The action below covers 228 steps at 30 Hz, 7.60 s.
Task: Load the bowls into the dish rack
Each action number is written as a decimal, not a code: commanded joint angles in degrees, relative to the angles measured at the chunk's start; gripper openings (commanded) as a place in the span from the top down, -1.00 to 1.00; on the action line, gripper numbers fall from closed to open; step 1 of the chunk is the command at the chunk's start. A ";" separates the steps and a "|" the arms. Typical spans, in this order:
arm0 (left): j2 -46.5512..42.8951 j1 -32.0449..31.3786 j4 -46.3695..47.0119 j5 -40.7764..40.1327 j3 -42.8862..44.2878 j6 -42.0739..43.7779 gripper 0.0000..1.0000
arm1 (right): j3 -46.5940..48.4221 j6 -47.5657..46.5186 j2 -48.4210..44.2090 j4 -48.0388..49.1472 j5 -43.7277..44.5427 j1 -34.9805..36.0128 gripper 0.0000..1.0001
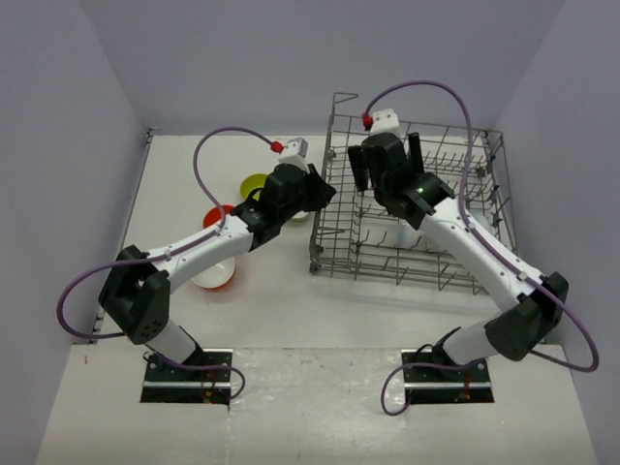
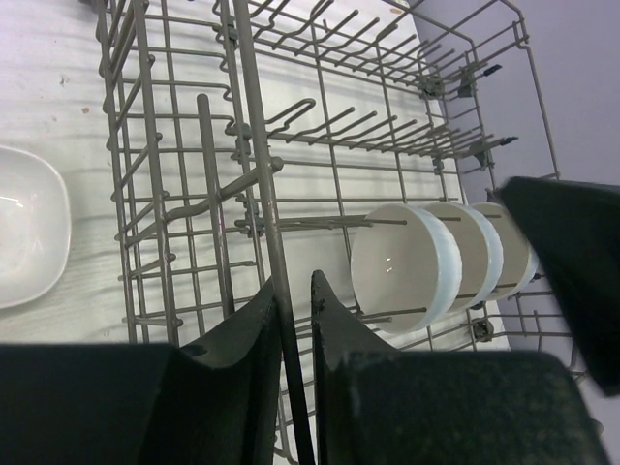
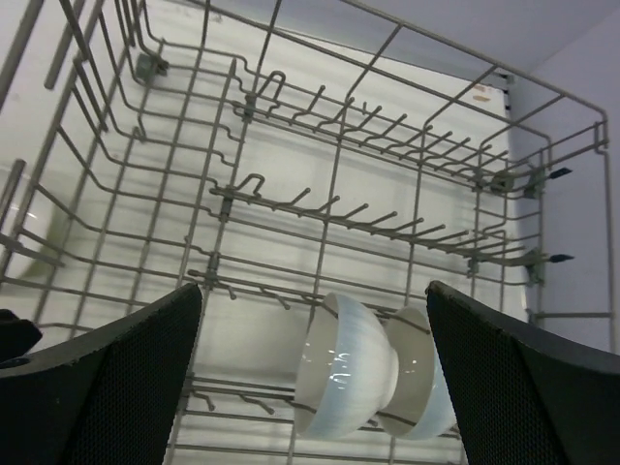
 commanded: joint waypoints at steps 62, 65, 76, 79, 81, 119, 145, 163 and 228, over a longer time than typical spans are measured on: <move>-21.09 20.18 -34.51 -13.21 -6.13 -1.55 -1.00 | -19.87 18.78 -30.20 10.69 -18.40 -6.47 -0.98; -19.77 28.09 -34.50 -9.60 -8.50 -2.42 -1.00 | -21.89 19.22 -31.61 10.86 -18.76 -6.47 -0.98; -4.58 35.58 -29.85 -9.85 -8.96 8.04 -0.75 | -22.96 18.44 -29.68 8.49 -18.14 -6.47 -0.98; -0.27 35.67 -30.29 -9.06 -7.81 7.87 -0.57 | -22.34 18.44 -28.98 7.61 -17.26 -6.47 -0.98; 0.88 35.67 -30.38 -9.40 -8.07 7.08 -0.43 | -22.60 18.43 -28.80 7.61 -16.91 -6.47 -0.98; -15.98 35.50 -26.00 -6.78 -9.47 9.88 1.00 | -20.06 13.34 -24.67 5.06 -19.18 -6.38 -0.98; -24.43 8.61 -18.69 -5.27 3.17 5.14 1.00 | 14.75 13.33 0.82 -3.29 -23.35 12.25 -0.73; -20.47 1.75 -21.15 -16.43 6.78 2.41 1.00 | 16.85 21.42 5.39 -11.99 0.32 15.50 0.64; 2.91 0.69 -2.43 10.90 7.05 14.80 -0.86 | 7.90 -80.01 31.14 39.35 31.17 -32.48 1.00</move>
